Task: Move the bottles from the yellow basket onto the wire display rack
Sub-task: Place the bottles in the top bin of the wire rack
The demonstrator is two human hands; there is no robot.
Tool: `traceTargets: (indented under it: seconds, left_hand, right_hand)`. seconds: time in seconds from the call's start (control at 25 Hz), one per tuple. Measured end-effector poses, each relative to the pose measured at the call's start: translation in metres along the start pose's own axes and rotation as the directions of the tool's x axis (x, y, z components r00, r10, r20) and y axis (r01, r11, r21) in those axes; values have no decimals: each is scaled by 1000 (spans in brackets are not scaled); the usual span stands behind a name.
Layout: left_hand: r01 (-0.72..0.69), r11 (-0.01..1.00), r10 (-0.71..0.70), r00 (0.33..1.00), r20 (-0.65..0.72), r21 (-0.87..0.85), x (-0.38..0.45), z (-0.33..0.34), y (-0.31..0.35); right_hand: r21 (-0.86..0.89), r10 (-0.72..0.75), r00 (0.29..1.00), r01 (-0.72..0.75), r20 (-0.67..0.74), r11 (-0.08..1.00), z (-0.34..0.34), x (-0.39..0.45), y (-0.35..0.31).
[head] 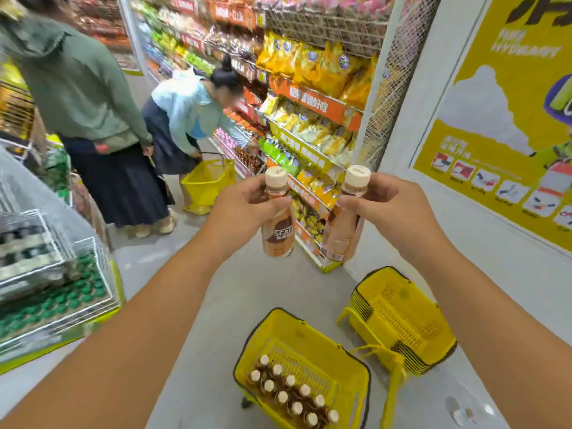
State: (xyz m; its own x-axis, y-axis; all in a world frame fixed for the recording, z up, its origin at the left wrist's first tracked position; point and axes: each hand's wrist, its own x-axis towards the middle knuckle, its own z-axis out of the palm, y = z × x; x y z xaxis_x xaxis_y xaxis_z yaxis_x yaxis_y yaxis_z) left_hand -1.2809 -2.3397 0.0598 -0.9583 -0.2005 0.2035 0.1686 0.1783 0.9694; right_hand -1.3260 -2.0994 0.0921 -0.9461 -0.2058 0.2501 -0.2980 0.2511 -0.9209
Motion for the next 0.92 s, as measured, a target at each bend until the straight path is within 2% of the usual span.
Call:
traceTargets:
  seconds: [0.08, 0.2, 0.36, 0.52, 0.68, 0.92]
  left_hand:
    - [17, 999, -13, 994, -110, 35, -32, -23, 1]
    - [76, 995, -54, 958, -282, 69, -85, -67, 10]
    - [165, 978, -80, 858, -507, 125, -158, -133, 29]
    - [191, 974, -61, 733, -678, 119, -222, -199, 46]
    - [225, 966, -38, 609, -792, 127, -270, -273, 54]
    - [240, 960, -14, 562, -827, 147, -316, -413, 51]
  right_hand:
    - [33, -24, 992, 20, 122, 999, 22, 0, -5]
    - [78, -79, 944, 57, 322, 995, 68, -7, -18]
    - [150, -174, 840, 112, 515, 982, 142, -21, -46]
    - [228, -239, 742, 119, 626, 966, 221, -45, -90]
    - [282, -297, 659, 132, 691, 950, 299, -71, -135]
    - [309, -325, 582, 130, 746, 942, 436, -99, -197]
